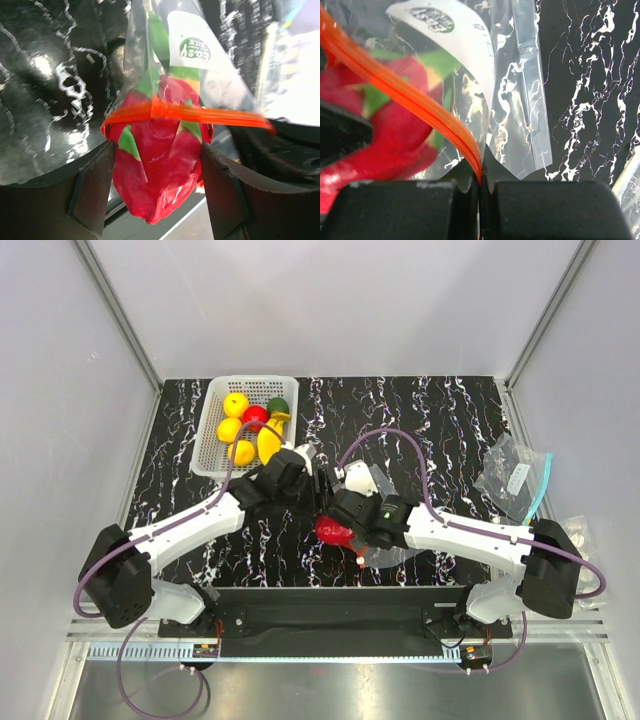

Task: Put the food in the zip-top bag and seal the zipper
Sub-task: Place the fake fruit in the zipper food storage bag.

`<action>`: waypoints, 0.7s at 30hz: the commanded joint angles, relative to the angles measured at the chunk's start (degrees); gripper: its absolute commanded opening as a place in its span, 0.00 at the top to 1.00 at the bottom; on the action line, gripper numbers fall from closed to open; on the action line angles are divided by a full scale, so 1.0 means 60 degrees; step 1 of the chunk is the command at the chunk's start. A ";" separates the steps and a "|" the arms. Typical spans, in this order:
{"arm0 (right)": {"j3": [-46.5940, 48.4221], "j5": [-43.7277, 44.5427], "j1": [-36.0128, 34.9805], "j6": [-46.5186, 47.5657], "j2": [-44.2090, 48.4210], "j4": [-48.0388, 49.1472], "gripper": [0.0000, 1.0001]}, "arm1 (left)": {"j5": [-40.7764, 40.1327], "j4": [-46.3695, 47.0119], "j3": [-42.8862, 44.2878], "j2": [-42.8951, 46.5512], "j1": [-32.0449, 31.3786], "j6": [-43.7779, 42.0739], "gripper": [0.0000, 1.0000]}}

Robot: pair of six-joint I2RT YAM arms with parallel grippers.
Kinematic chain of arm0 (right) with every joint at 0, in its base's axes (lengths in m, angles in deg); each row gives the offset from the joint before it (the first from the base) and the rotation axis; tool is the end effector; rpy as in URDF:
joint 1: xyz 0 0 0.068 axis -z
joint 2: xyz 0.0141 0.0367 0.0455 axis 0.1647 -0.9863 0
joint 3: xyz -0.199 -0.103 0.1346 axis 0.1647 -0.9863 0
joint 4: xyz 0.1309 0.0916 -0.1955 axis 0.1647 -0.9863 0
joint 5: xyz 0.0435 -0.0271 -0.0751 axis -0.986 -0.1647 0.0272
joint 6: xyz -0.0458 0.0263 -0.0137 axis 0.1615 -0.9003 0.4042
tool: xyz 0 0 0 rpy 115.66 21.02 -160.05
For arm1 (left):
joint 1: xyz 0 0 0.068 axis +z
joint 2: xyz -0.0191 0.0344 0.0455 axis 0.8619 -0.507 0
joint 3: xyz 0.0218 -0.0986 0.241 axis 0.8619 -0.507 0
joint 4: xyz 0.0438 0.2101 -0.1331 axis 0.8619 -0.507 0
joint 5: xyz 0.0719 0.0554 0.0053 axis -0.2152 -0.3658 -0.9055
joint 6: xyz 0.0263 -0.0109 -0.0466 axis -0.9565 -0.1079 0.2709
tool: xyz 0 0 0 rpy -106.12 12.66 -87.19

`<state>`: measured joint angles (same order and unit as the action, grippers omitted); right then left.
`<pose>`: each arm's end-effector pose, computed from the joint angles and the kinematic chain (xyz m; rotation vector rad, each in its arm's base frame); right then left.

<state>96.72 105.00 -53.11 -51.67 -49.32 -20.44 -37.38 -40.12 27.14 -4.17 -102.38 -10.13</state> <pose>0.1441 0.2278 0.2442 -0.5438 2.2981 -0.2163 0.2027 -0.1992 0.2423 0.0381 2.5263 -0.9907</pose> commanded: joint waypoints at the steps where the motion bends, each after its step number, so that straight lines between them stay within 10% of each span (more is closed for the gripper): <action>1: 0.0451 0.0484 -0.0101 -0.0399 0.0091 -0.0104 1.00 | -0.0839 -0.0182 0.0919 -0.0065 -0.0416 -0.0458 0.96; 16: -0.0778 -0.0908 -0.0379 -0.0062 0.1174 0.1434 1.00 | -0.0855 0.0270 0.0906 -0.0126 -0.0285 0.1692 0.70; 21: -0.1057 -0.1143 -0.0365 -0.0047 0.1409 0.1595 1.00 | -0.0898 0.0595 0.0407 0.0446 -0.0154 0.2207 0.24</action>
<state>90.93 99.47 -54.68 -51.76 -42.90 -14.03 -42.46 -42.88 29.44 -5.50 -104.13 -1.01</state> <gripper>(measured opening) 0.010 0.704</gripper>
